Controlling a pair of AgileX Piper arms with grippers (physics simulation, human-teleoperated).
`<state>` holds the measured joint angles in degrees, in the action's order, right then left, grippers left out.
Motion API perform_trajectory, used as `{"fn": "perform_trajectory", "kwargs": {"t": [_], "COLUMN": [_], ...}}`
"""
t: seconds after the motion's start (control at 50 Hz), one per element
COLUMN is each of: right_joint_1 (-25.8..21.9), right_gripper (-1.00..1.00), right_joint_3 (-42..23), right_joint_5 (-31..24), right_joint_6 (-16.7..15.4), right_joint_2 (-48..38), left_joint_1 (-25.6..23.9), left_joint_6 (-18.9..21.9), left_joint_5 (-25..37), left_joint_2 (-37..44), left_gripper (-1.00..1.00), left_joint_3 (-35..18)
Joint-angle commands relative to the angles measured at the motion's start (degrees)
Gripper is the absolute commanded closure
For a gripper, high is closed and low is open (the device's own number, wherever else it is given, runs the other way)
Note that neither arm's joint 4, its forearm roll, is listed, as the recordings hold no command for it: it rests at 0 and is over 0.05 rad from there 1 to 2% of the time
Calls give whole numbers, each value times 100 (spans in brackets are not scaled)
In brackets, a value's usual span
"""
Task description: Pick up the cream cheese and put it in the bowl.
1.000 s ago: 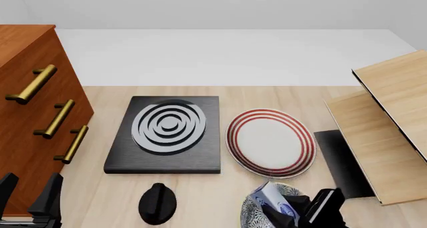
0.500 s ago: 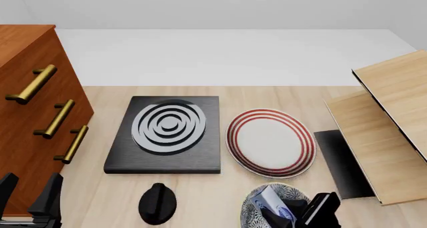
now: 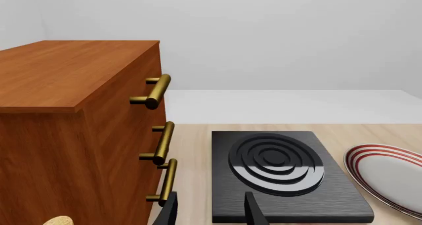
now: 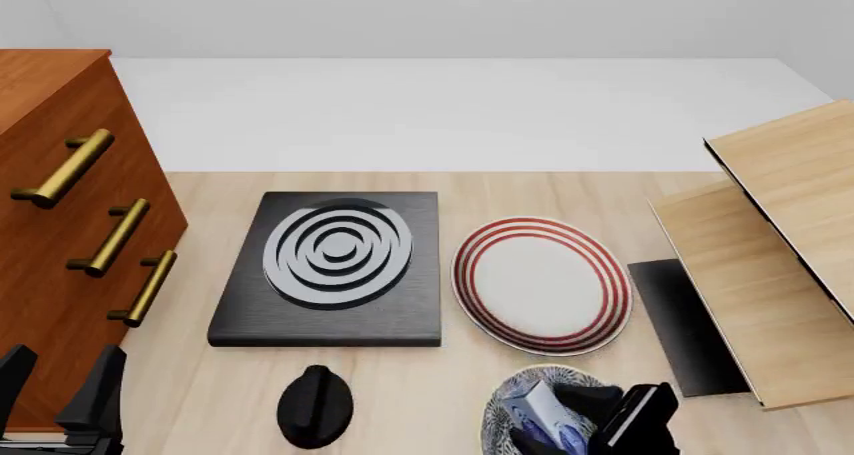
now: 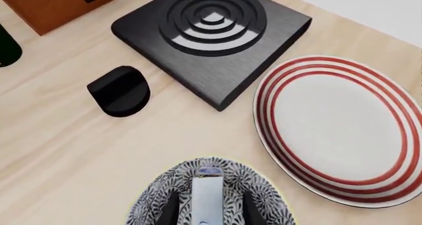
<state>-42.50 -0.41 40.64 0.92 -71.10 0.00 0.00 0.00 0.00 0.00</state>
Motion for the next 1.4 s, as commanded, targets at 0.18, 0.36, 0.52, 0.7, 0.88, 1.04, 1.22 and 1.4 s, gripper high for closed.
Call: {"fn": "perform_trajectory", "kwargs": {"t": [0.18,0.36,0.52,0.7,0.88,1.04,1.22,1.4], "right_joint_1": [-27,-55,-56,-48,-59,-24,123,316], "right_gripper": [-100,-100,-100,-100,-100,-100,-100,-100], "right_joint_3": [-72,-177,-405,-678,-926,-1117,-1361,-1558], "right_joint_5": [-271,-762,-1694,-2626,-3371,-4050,-4994,-5750], "right_joint_6": [15,-29,-159,-291,-386,-438,-464,-467], "right_joint_2": [221,678,1526,2382,3056,3727,4790,5566], "left_joint_1": [0,0,0,0,0,0,0,0], "left_joint_6": [0,0,0,0,0,0,0,0], "left_joint_5": [0,0,0,0,0,0,0,0], "left_joint_2": [0,0,0,0,0,0,0,0], "left_gripper": [-100,-100,-100,-100,-100,-100,-100,-100], "left_joint_3": [0,0,0,0,0,0,0,0]}}
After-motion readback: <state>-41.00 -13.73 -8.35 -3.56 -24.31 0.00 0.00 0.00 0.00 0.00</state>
